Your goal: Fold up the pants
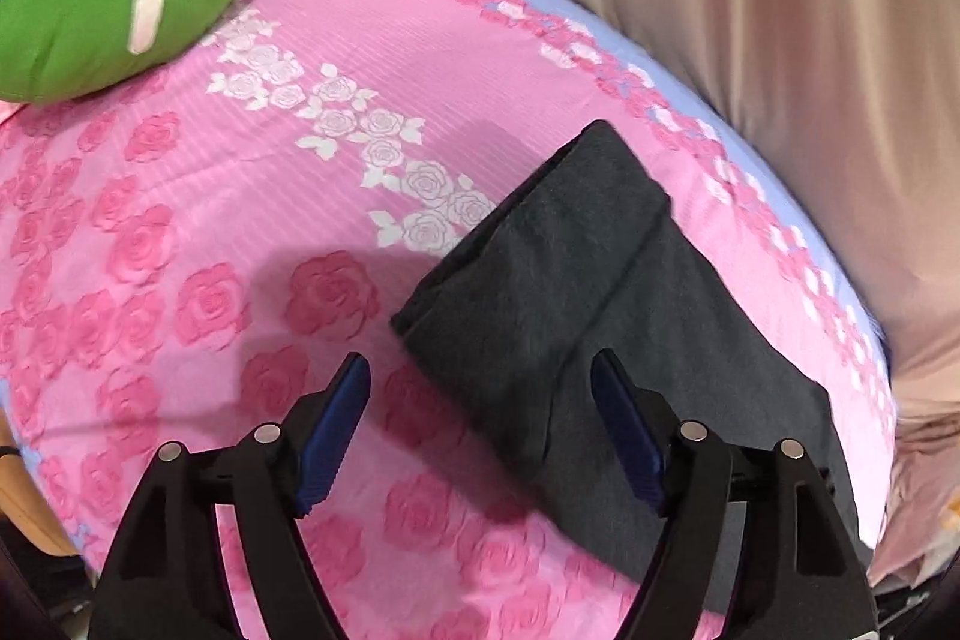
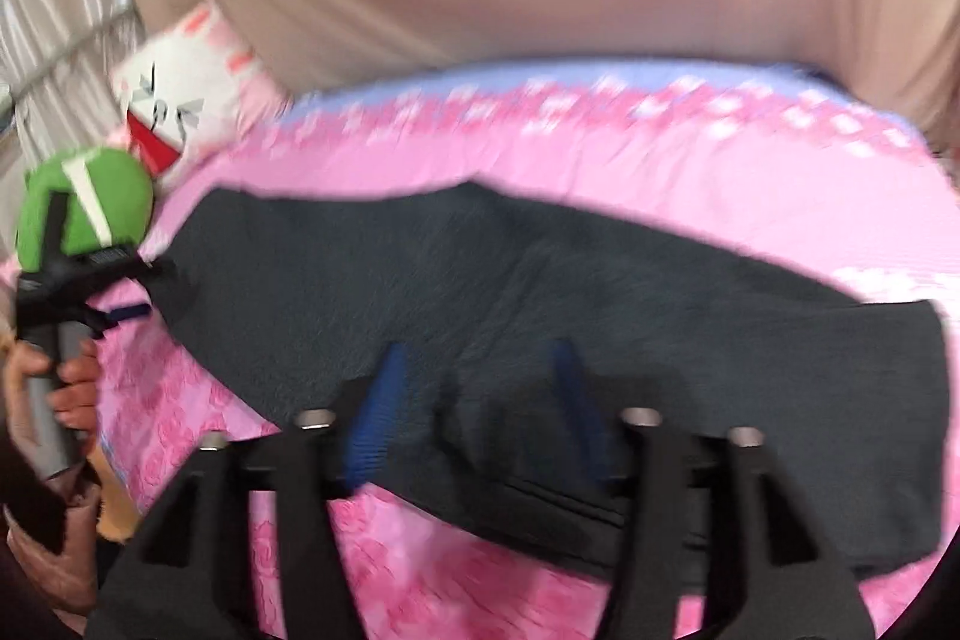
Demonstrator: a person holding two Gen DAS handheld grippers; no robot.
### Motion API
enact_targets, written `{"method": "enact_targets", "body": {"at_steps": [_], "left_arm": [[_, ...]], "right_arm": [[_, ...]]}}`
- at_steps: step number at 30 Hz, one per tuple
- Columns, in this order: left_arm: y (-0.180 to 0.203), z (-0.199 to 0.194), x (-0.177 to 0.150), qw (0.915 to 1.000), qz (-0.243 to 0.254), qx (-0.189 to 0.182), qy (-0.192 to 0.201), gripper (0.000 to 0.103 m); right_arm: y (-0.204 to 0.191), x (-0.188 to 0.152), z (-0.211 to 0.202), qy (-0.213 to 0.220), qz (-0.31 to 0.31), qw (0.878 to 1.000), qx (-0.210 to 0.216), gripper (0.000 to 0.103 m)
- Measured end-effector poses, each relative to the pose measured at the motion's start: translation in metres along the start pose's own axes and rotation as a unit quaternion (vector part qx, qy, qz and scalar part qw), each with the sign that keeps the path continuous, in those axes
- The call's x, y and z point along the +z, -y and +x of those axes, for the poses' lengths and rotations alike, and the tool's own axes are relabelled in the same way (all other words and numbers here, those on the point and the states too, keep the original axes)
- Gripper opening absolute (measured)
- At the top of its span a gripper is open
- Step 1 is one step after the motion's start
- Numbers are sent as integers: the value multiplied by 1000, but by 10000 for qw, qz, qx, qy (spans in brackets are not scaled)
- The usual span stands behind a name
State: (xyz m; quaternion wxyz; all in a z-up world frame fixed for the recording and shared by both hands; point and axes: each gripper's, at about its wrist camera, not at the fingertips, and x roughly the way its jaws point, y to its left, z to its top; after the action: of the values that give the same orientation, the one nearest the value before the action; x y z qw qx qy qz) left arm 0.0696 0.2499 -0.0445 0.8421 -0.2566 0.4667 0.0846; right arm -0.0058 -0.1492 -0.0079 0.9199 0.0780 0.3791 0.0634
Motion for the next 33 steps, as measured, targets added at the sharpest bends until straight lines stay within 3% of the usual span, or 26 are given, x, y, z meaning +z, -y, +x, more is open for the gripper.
{"method": "enact_targets", "body": {"at_steps": [2,3,6,9,12,15,17,19,21,23,25,26,27,30,33], "left_arm": [[7,12,3,9998,17,163,64,65],[11,12,3,9994,86,299,171,39],[33,2,1,9983,310,337,366,14],[74,-42,-7,9937,859,-148,712,13],[143,-94,-34,9780,1670,-886,881,14],[206,-118,-77,9580,2370,-1352,878,17],[239,-113,-110,9466,2767,-1517,667,19],[269,-85,-158,9341,3215,-1535,238,31],[290,-43,-206,9205,3650,-1369,-272,58],[294,-20,-238,9100,3961,-1098,-546,57],[286,-25,-252,9065,4071,-1070,-320,60],[281,-35,-254,9045,4106,-1144,-156,71],[274,-46,-250,9040,4075,-1290,-96,76],[254,-75,-234,9101,3838,-1559,72,79],[229,-100,-205,9260,3487,-1320,600,83]], "right_arm": [[15,-1,-19,173,71,9995,-273,68],[19,-2,-26,195,97,9991,-361,68],[46,-10,-40,251,335,9974,-578,69],[77,-22,-55,314,691,9945,-719,70],[99,-29,-61,386,905,9919,-799,70],[117,-33,-69,505,1080,9893,-840,70],[127,-38,-74,553,1171,9880,-841,70],[137,-44,-77,565,1280,9863,-874,70],[148,-52,-79,523,1410,9845,-901,70],[155,-58,-81,476,1508,9831,-918,70],[159,-61,-87,507,1567,9823,-895,70],[159,-62,-89,509,1552,9829,-846,70],[158,-62,-90,514,1527,9839,-774,70],[145,-53,-81,456,1438,9884,-184,71],[128,-43,-63,294,1412,9879,574,73]]}}
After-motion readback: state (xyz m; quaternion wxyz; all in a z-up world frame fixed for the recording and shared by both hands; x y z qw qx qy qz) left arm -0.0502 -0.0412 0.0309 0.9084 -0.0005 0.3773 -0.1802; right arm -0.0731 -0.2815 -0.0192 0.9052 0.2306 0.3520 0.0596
